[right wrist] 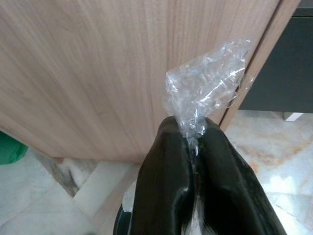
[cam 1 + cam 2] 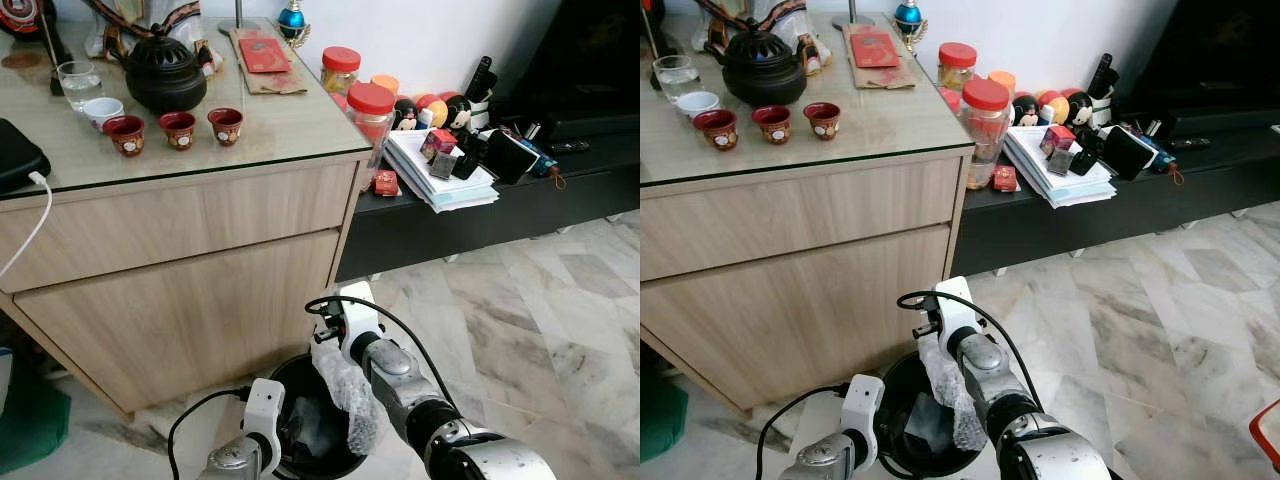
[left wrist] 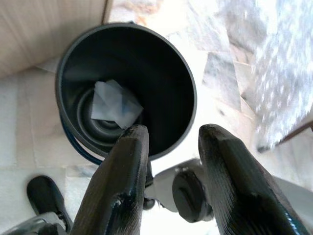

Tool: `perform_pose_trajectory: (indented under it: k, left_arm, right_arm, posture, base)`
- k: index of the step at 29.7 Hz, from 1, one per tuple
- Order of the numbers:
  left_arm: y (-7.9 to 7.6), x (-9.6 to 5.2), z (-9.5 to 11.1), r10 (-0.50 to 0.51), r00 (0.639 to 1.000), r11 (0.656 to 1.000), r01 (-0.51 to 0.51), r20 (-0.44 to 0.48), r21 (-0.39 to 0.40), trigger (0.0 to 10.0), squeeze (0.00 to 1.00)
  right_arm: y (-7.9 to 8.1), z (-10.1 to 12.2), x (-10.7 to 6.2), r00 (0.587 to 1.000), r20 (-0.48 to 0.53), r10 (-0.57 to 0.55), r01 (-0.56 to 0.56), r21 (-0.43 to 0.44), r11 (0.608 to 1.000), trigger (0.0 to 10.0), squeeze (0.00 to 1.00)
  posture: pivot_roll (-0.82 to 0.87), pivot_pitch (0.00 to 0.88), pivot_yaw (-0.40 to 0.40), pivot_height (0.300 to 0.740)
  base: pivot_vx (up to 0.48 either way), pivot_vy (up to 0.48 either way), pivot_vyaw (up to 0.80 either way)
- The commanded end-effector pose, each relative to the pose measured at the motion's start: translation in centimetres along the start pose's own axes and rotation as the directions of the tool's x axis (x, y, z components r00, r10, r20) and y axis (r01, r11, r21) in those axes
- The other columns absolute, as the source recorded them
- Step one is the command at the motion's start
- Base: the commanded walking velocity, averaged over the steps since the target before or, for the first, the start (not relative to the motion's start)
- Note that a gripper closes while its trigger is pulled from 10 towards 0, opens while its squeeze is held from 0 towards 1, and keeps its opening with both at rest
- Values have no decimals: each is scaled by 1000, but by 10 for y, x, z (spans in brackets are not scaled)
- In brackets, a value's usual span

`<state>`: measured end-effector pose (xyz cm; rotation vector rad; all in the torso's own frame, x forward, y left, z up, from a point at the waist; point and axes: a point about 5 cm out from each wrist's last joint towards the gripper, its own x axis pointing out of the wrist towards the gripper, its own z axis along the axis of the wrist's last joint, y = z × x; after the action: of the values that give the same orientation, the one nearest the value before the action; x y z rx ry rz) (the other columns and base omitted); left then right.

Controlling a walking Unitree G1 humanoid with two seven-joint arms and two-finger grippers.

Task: Picking trash to rubbish bin

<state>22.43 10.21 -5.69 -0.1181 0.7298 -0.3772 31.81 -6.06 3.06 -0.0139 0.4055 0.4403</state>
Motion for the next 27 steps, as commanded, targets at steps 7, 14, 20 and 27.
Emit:
perform_pose_trajectory:
  k: [7, 14, 20, 27]
  left_arm:
    - [-3, 0, -3, -31, 999, 999, 31, -7, 10, 10000, 0]
    - [-5, 1, -1, -37, 999, 999, 37, -3, 13, 10000, 0]
    - [-4, 0, -2, -36, 999, 999, 36, -1, 10, 10000, 0]
    - [-4, 0, -3, -34, 999, 999, 34, -4, 11, 10000, 0]
  right_arm:
    - [1, 4, 2, 1000, 0, -17, 17, -5, 1000, 10000, 0]
    - [1, 4, 2, 1000, 2, -18, 18, 0, 1000, 10000, 188]
    - [0, 5, 2, 1000, 3, -21, 21, -5, 1000, 10000, 1000]
    - [0, 5, 2, 1000, 2, -25, 25, -11, 1000, 10000, 0]
  posture:
    - [24, 107, -184, 740]
    - [27, 107, -187, 740]
    - [30, 107, -190, 740]
    - [27, 107, -192, 740]
  base:
    - [0, 0, 0]
    - [0, 0, 0]
    - [0, 0, 0]
    - [0, 0, 0]
